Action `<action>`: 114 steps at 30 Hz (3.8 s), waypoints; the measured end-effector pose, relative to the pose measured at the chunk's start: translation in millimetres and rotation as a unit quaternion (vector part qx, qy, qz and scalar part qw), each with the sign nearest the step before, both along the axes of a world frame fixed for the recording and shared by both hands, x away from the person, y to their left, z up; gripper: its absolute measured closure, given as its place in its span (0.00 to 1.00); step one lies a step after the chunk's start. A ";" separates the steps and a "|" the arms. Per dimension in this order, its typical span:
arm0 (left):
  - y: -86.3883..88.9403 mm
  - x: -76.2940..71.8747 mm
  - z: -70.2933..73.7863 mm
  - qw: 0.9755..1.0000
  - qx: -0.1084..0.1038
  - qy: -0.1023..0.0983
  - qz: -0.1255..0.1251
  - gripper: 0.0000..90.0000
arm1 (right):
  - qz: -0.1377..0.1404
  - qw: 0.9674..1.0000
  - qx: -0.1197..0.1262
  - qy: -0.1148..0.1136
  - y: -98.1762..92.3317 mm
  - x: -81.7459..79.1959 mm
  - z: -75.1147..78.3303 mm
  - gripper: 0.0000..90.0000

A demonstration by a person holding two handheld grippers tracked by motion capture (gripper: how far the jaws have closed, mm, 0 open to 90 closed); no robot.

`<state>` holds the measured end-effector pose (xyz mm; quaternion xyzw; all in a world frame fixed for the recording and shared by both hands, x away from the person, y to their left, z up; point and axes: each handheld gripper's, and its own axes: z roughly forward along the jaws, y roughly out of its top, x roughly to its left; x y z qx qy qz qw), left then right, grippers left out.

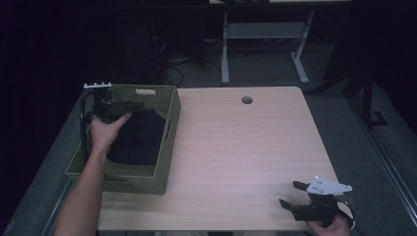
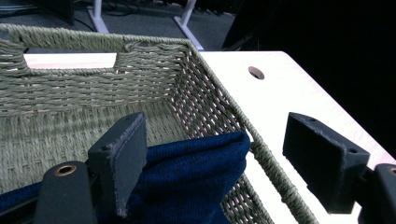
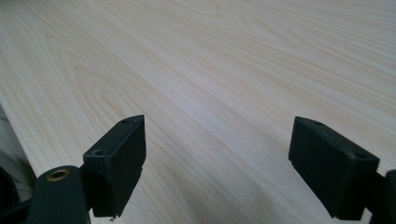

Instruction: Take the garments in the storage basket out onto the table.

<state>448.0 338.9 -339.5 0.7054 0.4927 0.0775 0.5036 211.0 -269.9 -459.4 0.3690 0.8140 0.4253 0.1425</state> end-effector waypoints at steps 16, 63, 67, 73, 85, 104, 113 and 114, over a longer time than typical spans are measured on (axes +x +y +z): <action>-3.1 8.0 -15.0 0.998 0.026 0.054 -0.020 0.26 | 0.007 1.000 0.002 0.002 0.9 -0.3 -0.6 0.21; -4.0 -12.6 -0.3 0.992 0.075 0.059 -0.078 0.96 | 0.007 1.000 0.019 -0.002 -1.6 -1.6 2.9 0.21; -2.7 -16.1 4.0 0.993 0.068 0.051 -0.076 0.96 | 0.006 1.000 0.020 -0.004 -2.8 -1.5 3.6 0.21; -0.3 -22.2 12.9 0.995 0.056 0.037 -0.077 0.96 | 0.004 1.000 0.022 -0.006 -3.7 -1.8 4.2 0.21; 10.5 -42.1 34.1 0.996 0.048 0.008 -0.074 0.96 | 0.000 1.000 0.016 -0.006 -1.2 -1.3 4.1 0.21; 20.3 -62.0 68.0 0.996 0.029 -0.028 -0.074 0.96 | -0.004 1.000 0.016 -0.018 1.7 -2.8 7.5 0.21; 25.9 -70.7 96.0 0.996 0.021 -0.052 -0.073 0.97 | -0.005 1.000 0.016 -0.017 0.9 -2.0 6.9 0.21; 26.5 -71.5 98.7 0.996 0.021 -0.055 -0.073 0.97 | -0.005 1.000 0.016 -0.016 0.9 -1.9 6.8 0.21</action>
